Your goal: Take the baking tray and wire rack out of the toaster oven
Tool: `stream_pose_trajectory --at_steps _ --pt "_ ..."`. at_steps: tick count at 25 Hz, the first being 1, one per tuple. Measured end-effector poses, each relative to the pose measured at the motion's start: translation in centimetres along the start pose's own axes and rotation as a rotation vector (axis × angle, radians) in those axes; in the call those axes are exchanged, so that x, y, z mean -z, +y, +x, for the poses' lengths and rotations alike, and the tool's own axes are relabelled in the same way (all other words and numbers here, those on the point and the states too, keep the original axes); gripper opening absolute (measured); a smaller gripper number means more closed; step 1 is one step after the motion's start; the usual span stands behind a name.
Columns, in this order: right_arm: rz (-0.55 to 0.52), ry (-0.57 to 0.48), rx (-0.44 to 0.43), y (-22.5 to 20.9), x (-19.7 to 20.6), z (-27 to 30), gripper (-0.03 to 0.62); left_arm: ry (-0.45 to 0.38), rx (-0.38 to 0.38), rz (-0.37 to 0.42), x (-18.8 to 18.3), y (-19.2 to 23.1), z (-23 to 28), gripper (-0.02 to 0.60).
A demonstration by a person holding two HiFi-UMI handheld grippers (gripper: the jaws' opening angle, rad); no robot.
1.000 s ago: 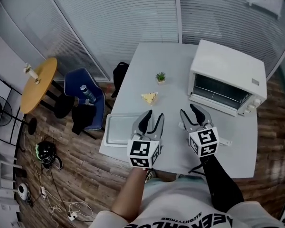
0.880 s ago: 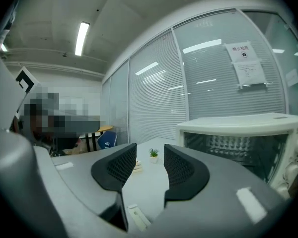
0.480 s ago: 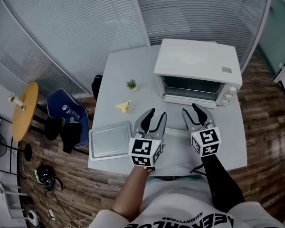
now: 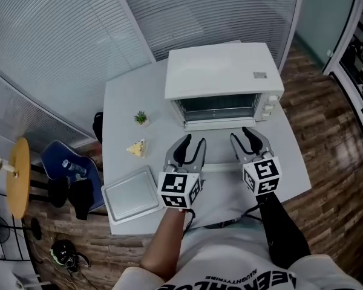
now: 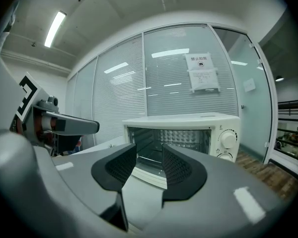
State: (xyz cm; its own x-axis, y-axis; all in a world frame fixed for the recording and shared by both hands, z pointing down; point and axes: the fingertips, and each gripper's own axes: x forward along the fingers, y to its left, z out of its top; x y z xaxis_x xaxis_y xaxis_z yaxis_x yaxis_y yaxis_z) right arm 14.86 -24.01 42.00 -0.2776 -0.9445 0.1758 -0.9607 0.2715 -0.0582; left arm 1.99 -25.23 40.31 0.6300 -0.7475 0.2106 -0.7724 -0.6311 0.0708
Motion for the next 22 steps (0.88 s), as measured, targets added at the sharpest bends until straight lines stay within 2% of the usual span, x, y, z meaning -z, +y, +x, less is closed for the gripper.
stream_pose_trajectory --at_steps 3,8,11,18,22 --pt "0.045 0.007 0.042 -0.7 0.1 0.2 0.155 0.005 0.058 -0.044 0.4 0.1 1.2 0.195" --pt "0.17 0.036 0.075 -0.6 1.1 0.6 0.155 0.003 0.191 -0.184 0.9 0.3 2.7 0.215" --pt "0.307 0.025 0.086 -0.8 1.8 1.0 0.155 0.01 0.228 -0.281 1.4 0.7 3.7 0.215" --pt "0.709 -0.025 0.068 -2.2 4.2 2.7 0.155 0.029 0.254 -0.651 4.0 2.7 6.1 0.215" --pt "0.862 -0.058 0.039 -3.5 5.1 4.6 0.156 0.028 0.271 -0.882 6.1 4.0 8.2 0.222"
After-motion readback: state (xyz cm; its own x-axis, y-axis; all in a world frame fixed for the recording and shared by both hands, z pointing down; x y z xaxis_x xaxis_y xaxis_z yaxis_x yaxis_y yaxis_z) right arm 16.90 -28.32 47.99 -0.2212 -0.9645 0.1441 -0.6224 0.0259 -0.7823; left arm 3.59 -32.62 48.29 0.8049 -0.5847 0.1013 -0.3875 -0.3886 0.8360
